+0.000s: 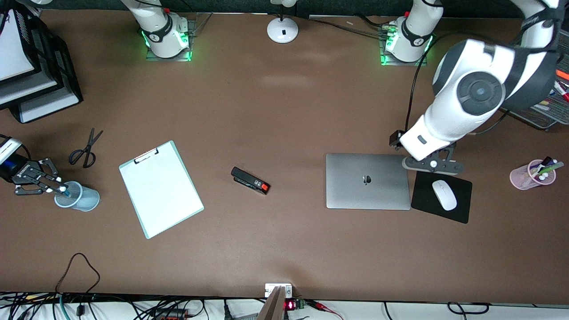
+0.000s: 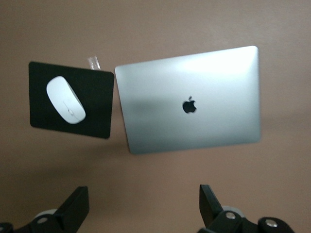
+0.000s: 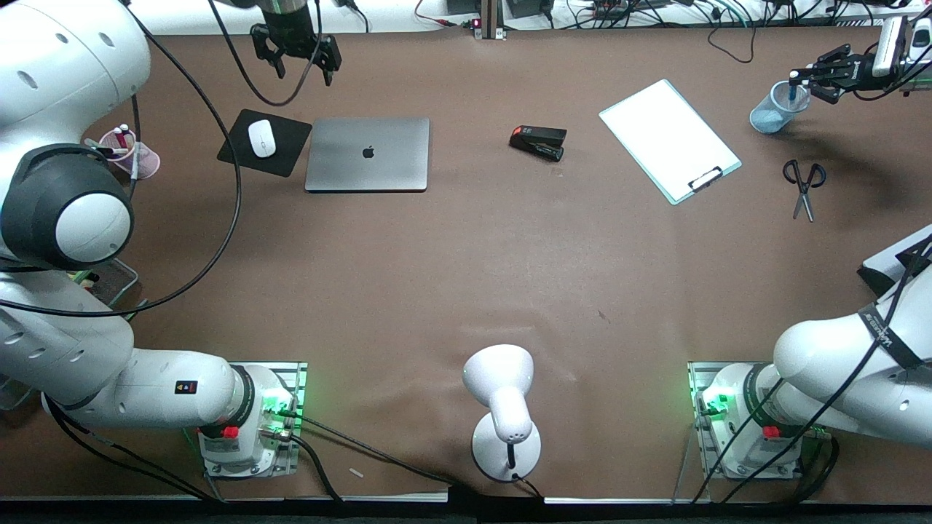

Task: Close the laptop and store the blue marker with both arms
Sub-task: 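Lower the marker into the blue cup with the right gripper while the left gripper withdraws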

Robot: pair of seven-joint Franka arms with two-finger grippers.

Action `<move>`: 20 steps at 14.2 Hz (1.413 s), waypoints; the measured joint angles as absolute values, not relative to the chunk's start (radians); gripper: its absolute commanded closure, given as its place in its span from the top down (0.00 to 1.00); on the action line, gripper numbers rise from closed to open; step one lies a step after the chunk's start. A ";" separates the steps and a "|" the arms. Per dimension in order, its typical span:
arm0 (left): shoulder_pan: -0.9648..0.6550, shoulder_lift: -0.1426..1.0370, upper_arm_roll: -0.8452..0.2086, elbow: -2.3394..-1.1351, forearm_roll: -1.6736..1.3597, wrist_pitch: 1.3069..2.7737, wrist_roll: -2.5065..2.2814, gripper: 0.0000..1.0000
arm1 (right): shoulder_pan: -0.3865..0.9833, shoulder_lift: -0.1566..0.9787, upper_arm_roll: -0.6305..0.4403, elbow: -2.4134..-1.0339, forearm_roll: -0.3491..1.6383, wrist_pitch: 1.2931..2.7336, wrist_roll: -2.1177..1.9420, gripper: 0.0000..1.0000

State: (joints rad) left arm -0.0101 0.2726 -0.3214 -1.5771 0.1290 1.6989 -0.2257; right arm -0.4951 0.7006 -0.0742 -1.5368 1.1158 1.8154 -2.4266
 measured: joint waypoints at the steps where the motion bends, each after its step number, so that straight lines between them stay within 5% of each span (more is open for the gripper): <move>1: -0.010 0.269 -0.322 -1.551 0.121 1.670 -0.220 1.00 | -0.499 0.709 -0.074 -1.537 1.121 1.814 -2.431 0.01; 2: -0.009 0.268 -0.322 -1.522 0.118 1.641 -0.208 1.00 | -0.503 0.716 -0.074 -1.536 1.124 1.814 -2.433 0.05; 3: -0.007 0.268 -0.322 -1.492 0.116 1.605 -0.201 1.00 | -0.507 0.720 -0.074 -1.536 1.125 1.813 -2.433 0.26; 5: 0.005 0.266 -0.321 -1.436 0.113 1.518 -0.172 1.00 | -0.512 0.721 -0.074 -1.536 1.126 1.812 -2.434 1.00; 9: 0.049 0.230 -0.307 -1.388 0.042 1.459 -0.082 1.00 | -0.515 0.721 -0.074 -1.527 1.128 1.810 -2.420 1.00; 11: 0.025 0.196 -0.219 -1.397 0.005 1.441 -0.015 1.00 | -0.515 0.719 -0.072 -1.518 1.128 1.807 -2.381 1.00; 14: -0.040 0.146 -0.085 -1.455 -0.008 1.435 0.025 1.00 | -0.509 0.696 -0.067 -1.499 1.110 1.802 -2.300 1.00; 20: -0.031 0.047 -0.056 -1.631 -0.008 1.575 0.007 1.00 | -0.437 0.616 -0.063 -1.492 0.946 1.804 -1.953 1.00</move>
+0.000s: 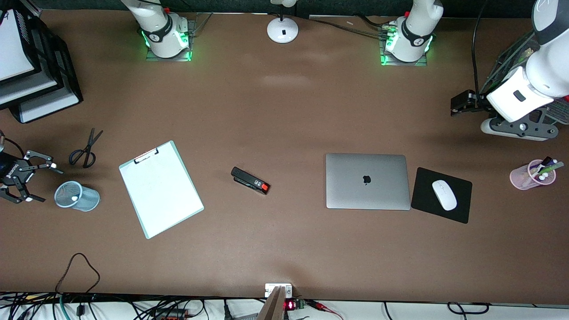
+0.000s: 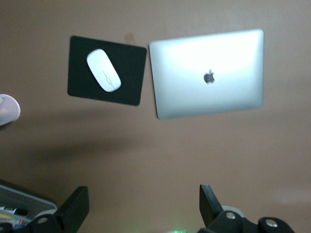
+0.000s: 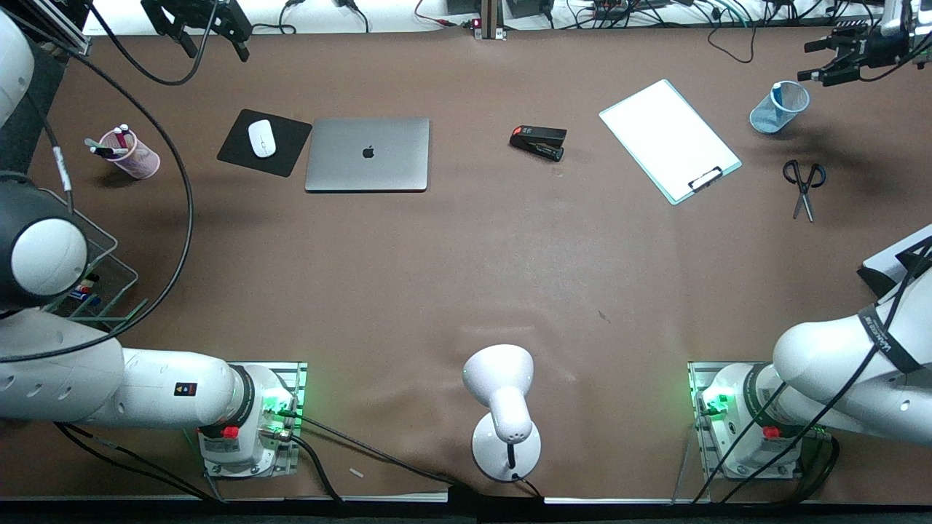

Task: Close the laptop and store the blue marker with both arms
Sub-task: 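Lower the marker into the blue cup with the right gripper while the left gripper withdraws, then open the right gripper and lift it away from the cup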

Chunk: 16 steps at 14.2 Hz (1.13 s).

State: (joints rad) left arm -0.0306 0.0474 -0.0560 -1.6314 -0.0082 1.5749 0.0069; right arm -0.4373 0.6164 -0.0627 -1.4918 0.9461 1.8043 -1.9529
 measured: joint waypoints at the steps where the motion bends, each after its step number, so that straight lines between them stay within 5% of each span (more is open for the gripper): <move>1: -0.024 0.030 -0.053 -1.668 -0.008 1.624 -0.005 1.00 | -0.422 0.606 -0.063 -1.492 0.915 1.814 -1.897 1.00; 6: -0.014 -0.033 -0.050 -1.789 -0.008 1.739 -0.034 1.00 | -0.334 0.554 -0.062 -1.490 0.735 1.895 -1.601 1.00; 16: -0.011 -0.064 -0.050 -1.810 -0.008 1.744 -0.032 1.00 | -0.190 0.425 -0.061 -1.490 0.422 1.859 -0.968 1.00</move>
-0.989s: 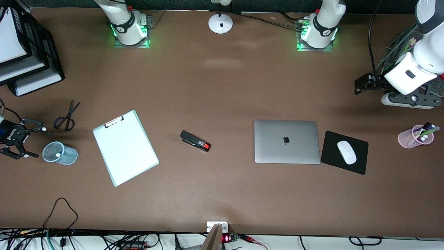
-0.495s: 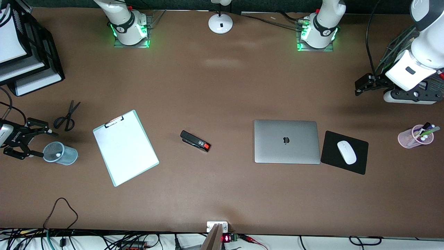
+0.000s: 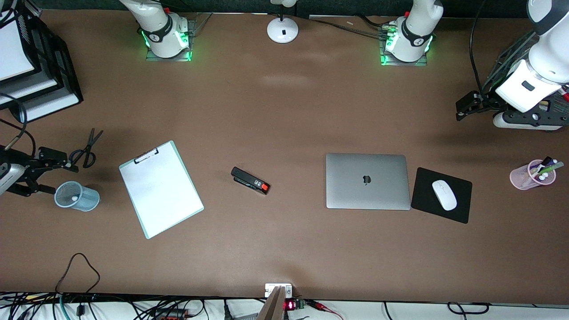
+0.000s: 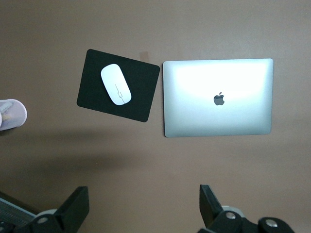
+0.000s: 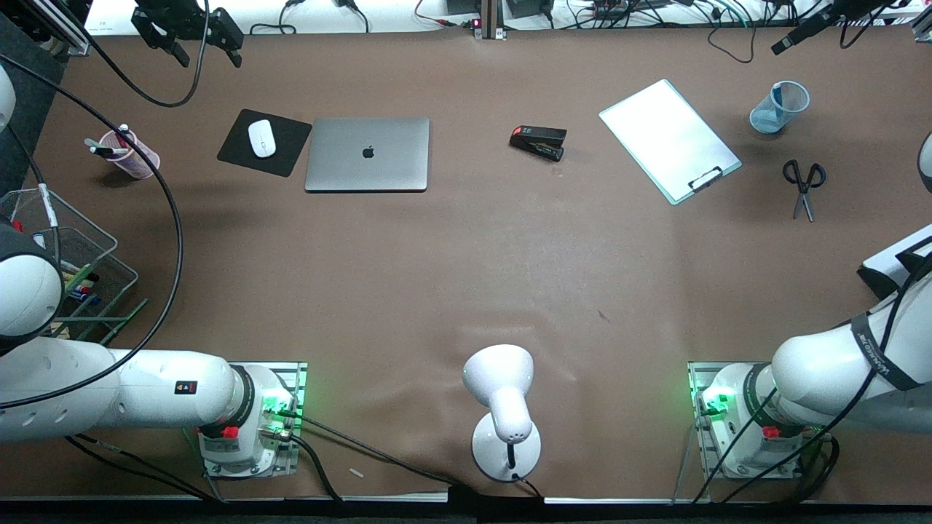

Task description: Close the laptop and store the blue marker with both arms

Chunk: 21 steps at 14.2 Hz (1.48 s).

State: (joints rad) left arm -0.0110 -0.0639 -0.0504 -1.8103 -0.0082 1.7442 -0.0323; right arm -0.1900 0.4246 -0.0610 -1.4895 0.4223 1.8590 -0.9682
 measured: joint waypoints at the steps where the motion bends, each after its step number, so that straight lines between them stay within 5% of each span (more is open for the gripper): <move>1: -0.011 -0.064 -0.051 -1.808 -0.008 1.745 -0.032 1.00 | -0.174 0.410 -0.061 -1.489 0.400 1.839 -0.900 1.00; 21: -0.005 -0.064 -0.053 -1.785 0.000 1.741 -0.031 1.00 | 0.033 0.146 -0.067 -1.487 -0.002 1.559 -0.111 1.00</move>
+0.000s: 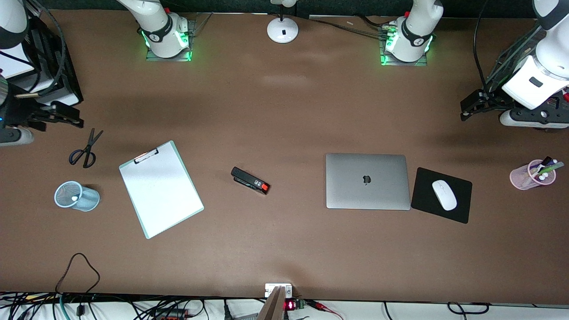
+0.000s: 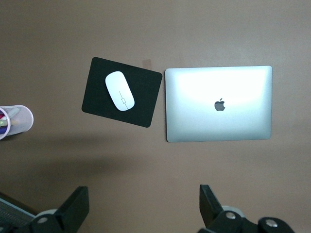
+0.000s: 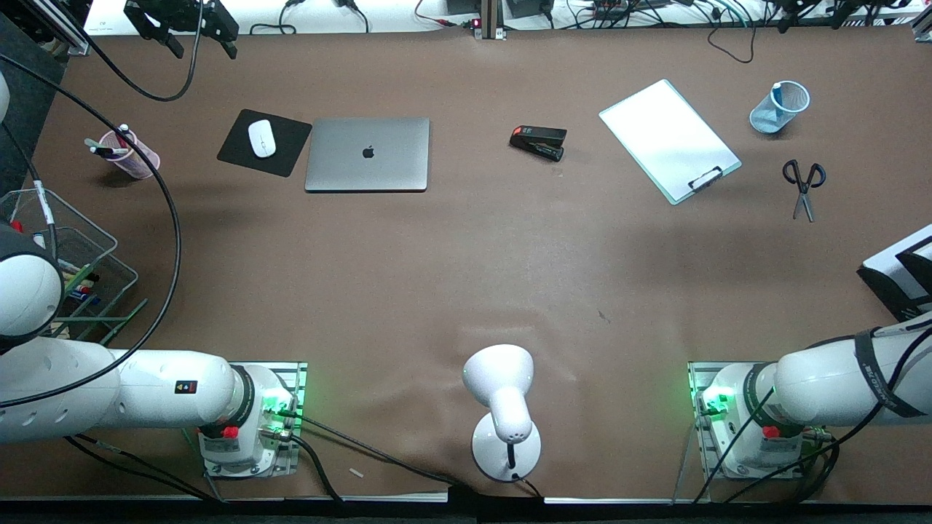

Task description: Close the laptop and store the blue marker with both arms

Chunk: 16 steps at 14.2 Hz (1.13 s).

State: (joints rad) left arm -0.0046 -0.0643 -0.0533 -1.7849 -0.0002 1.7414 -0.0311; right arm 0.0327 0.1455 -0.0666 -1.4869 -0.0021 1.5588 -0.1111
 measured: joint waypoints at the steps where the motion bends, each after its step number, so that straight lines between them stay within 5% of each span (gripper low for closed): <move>1: -0.004 -0.064 -0.053 -1.785 0.000 1.741 -0.031 1.00 | 0.028 0.146 -0.070 -1.477 -0.008 1.559 -0.109 1.00; 16: 0.007 -0.064 -0.051 -1.784 0.000 1.727 -0.032 1.00 | 0.025 0.086 -0.066 -1.518 -0.009 1.562 -0.077 1.00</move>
State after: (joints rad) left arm 0.0069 -0.0643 -0.0515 -1.7844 -0.0002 1.7272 -0.0315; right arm 0.0255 0.0862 -0.0656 -1.5180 -0.0087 1.5619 -0.0765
